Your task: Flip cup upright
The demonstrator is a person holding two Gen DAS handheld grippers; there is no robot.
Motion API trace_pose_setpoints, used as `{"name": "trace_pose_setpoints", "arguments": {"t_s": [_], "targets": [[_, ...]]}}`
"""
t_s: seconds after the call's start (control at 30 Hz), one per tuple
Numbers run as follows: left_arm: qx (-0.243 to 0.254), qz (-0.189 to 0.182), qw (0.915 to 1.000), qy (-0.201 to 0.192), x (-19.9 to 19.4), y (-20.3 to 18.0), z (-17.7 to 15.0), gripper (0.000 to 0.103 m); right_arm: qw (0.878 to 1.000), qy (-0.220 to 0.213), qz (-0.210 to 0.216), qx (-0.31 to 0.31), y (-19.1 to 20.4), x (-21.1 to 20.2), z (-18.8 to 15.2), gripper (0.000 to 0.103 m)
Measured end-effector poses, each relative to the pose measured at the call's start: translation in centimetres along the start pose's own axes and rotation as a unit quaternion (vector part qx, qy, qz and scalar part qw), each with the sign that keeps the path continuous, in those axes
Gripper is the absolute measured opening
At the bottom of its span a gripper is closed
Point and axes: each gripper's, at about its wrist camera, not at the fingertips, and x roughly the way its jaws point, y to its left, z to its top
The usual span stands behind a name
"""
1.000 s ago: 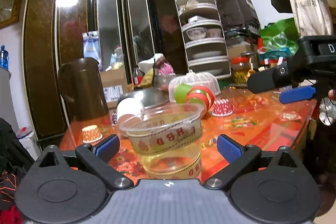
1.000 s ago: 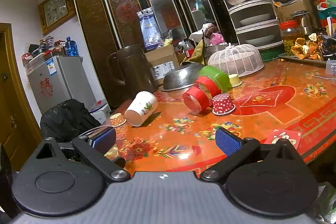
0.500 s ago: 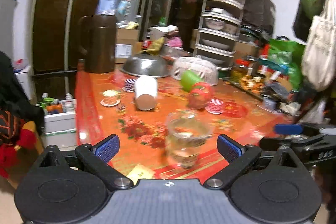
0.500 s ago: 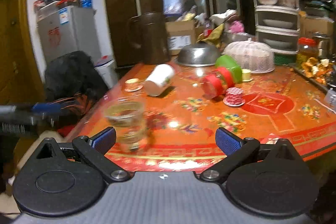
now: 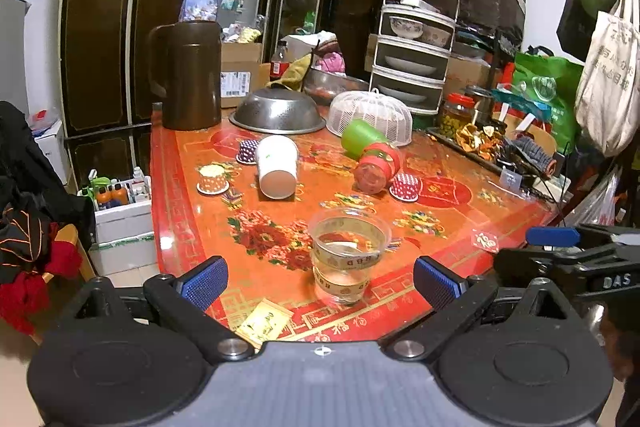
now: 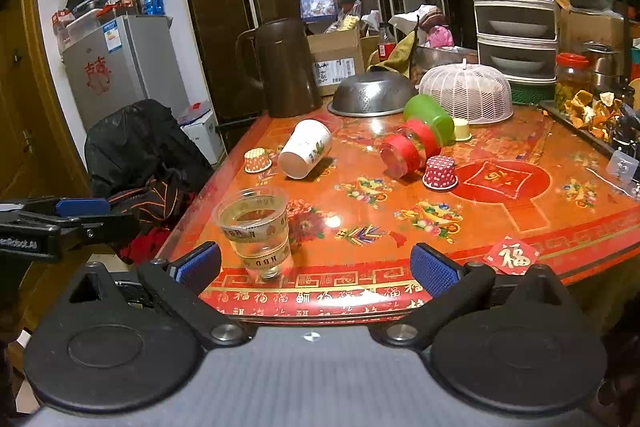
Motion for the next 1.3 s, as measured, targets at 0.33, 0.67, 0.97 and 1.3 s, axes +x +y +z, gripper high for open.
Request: {"name": "trace_pose_setpoints", "arguments": {"t_s": [0.33, 0.67, 0.97, 1.3], "targets": [[0.001, 0.001, 1.0000, 0.008, 0.07, 0.02, -0.09, 0.100, 1.000, 0.005, 0.007, -0.002, 0.21, 0.57, -0.06, 0.102], [-0.001, 0.008, 0.9999, 0.010, 0.02, 0.13, -0.06, 0.100, 1.000, 0.011, 0.009, -0.004, 0.20, 0.77, -0.26, 0.102], [0.000, 0.009, 0.9999, 0.012, 0.13, 0.08, 0.06, 0.100, 1.000, 0.014, 0.013, -0.004, 0.19, 0.82, -0.35, 0.102], [-0.003, 0.008, 0.9998, 0.016, 0.40, 0.24, -0.01, 0.100, 1.000, 0.018, 0.016, -0.002, 0.21, 1.11, -0.38, 0.102]]}}
